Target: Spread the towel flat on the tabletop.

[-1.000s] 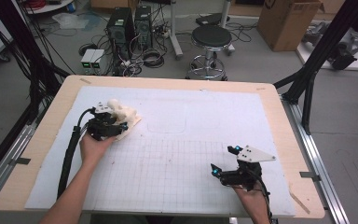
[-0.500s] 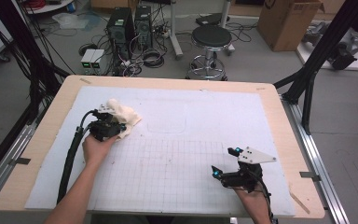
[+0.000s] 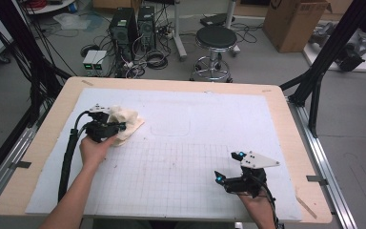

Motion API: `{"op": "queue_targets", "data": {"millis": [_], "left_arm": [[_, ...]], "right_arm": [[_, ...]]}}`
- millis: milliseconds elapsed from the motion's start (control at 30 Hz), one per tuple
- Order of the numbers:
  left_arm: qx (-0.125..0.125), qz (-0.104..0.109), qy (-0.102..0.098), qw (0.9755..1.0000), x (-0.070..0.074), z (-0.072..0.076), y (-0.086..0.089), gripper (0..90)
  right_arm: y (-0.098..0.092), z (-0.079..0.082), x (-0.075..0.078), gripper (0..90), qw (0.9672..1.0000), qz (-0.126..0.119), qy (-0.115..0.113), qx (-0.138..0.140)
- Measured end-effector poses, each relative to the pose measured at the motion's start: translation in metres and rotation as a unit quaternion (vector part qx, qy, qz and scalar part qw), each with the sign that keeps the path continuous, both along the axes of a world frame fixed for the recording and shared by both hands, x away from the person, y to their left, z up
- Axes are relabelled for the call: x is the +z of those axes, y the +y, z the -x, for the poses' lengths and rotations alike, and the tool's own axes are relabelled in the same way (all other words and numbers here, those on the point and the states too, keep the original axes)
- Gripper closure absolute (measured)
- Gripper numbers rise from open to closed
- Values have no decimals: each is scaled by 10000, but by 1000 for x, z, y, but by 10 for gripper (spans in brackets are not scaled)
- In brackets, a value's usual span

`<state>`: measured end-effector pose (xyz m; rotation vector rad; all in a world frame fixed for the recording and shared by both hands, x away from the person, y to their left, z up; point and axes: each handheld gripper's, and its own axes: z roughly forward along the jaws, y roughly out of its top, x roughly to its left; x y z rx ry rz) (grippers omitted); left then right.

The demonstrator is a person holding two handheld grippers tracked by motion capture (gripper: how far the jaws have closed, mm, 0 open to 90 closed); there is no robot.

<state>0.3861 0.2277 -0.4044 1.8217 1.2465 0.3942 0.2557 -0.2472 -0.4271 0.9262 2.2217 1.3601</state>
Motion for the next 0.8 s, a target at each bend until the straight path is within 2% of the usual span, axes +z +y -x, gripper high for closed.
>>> {"op": "queue_targets", "data": {"millis": [167, 433, 700, 733, 767, 800], "left_arm": [[-58, 244, -100, 9996, 10, 7, 0, 821], [-425, 515, -196, 9976, 23, 21, -10, 822], [-859, 750, -274, 9931, 35, 38, -29, 822], [-898, 788, -292, 9924, 37, 40, -32, 822], [-1027, 884, -318, 9903, 40, 43, -39, 822], [-1027, 884, -318, 9903, 40, 43, -39, 822]], "right_arm": [[1, 0, 0, 87, 10000, 9, -23, 27], [3, 0, 0, 87, 10000, 33, -50, 30], [3, 0, 1, 87, 10000, 30, -65, 46], [3, 0, 1, 87, 10000, 29, -67, 47], [4, 0, 1, 87, 10000, 25, -69, 45], [4, -1, 1, 87, 9999, 26, -76, 60]]}}
